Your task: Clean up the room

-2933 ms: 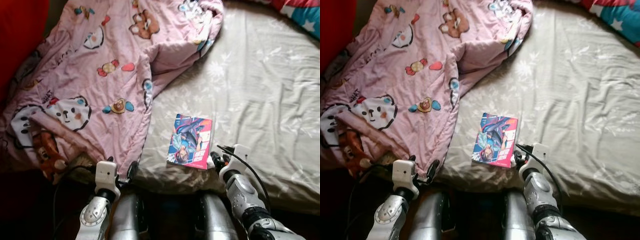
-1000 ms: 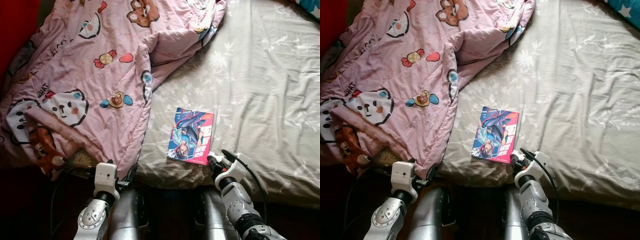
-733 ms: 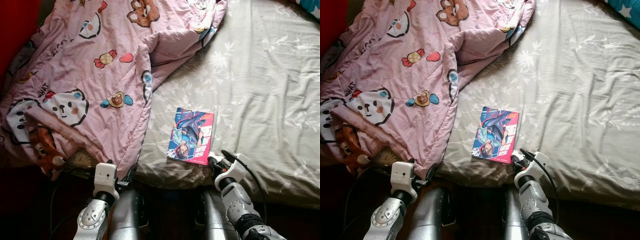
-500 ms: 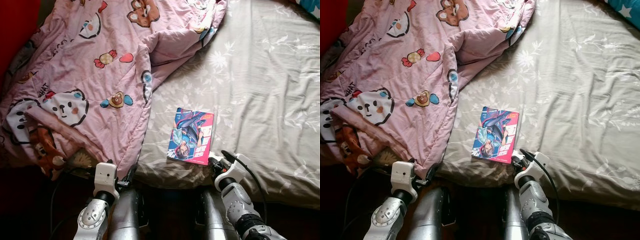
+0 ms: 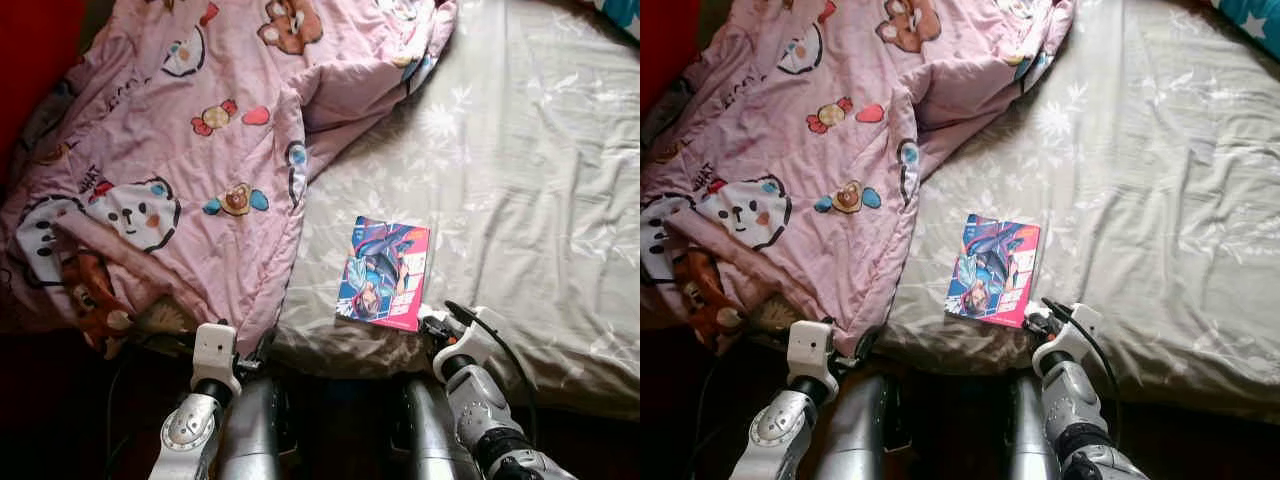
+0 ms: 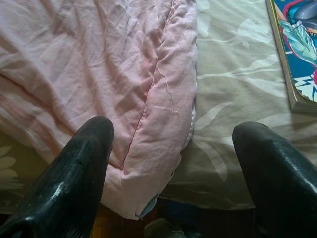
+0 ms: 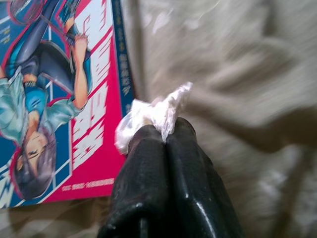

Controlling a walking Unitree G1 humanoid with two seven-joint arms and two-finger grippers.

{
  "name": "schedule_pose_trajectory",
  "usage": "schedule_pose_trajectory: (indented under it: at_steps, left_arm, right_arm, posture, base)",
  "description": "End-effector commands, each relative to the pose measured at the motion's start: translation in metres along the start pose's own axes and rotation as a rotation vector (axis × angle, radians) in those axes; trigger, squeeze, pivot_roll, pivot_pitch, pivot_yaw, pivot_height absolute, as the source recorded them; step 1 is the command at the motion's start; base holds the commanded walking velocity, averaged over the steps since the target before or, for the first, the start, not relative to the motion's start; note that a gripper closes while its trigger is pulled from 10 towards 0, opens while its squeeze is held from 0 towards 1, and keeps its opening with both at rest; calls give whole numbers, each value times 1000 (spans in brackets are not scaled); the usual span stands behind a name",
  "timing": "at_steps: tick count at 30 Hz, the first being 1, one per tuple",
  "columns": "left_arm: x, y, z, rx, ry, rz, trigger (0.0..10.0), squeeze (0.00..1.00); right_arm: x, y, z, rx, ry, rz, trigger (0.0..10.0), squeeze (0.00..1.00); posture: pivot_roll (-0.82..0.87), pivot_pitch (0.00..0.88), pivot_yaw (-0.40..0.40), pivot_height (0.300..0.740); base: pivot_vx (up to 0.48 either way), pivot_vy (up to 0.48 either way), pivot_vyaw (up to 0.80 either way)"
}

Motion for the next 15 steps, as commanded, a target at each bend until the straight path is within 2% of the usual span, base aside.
schedule_pose_trajectory:
  at_steps: [1, 4, 5, 6, 7, 10, 12, 13, 14, 15]
  left_arm:
    - [10, -17, 8, -4, 33, 62, 10000, 0]
    - [8, -20, 9, -1, 39, 67, 10000, 0]
    - [7, -23, 10, 3, 45, 72, 10000, 0]
    - [7, -23, 10, 3, 45, 72, 10000, 0]
    - [6, -25, 11, 8, 53, 79, 10000, 0]
    - [6, -30, 12, 19, 66, 91, 10000, 0]
    - [5, -32, 13, 24, 71, 96, 10000, 0]
    - [7, -35, 15, 33, 84, 105, 10000, 0]
    - [8, -36, 17, 40, 95, 108, 10000, 0]
    - [8, -37, 18, 45, 103, 110, 10000, 0]
  right_arm:
    - [7, -10, -12, 10, -46, 17, 0, 0]
    - [7, -3, -11, 31, -41, -44, 0, 0]
    - [8, 5, -9, 62, -31, -100, 0, 0]
    - [8, 5, -9, 62, -31, -100, 0, 0]
    - [10, 12, -5, 131, -3, -152, 0, 0]
    - [16, 19, 5, 237, 47, -230, 0, 0]
    - [20, 21, 8, 248, 63, -261, 0, 0]
    - [27, 23, 12, 273, 79, -295, 0, 0]
    - [30, 23, 12, 287, 83, -305, 510, 0]
    - [33, 23, 13, 295, 86, -311, 510, 0]
  posture:
    - [11, 299, 40, 641]
    - [1, 273, 31, 641]
    - [-12, 258, 23, 641]
    - [-12, 258, 23, 641]
    - [-22, 248, 21, 641]
    - [-37, 232, 12, 641]
    - [-39, 228, 10, 641]
    - [-48, 215, 5, 641]
    - [-55, 204, 1, 641]
    - [-57, 201, 1, 641]
  base:
    - [0, 0, 0]
    - [0, 0, 0]
    - [0, 0, 0]
    - [0, 0, 0]
    - [0, 0, 0]
    - [0, 0, 0]
    - [0, 0, 0]
    - [0, 0, 0]
    - [0, 0, 0]
    - [0, 0, 0]
Point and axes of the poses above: a point about 5 cm out from each wrist's last joint towards the gripper, its own x axis pointing back from the gripper into the wrist, its own y axis along the axis of the wrist's last joint, z = x × y, the point moved 2 cm from there along -x, pointing out of the wrist towards the gripper, and after that the axes turned 7 degrees about x, right-handed, at the moved point
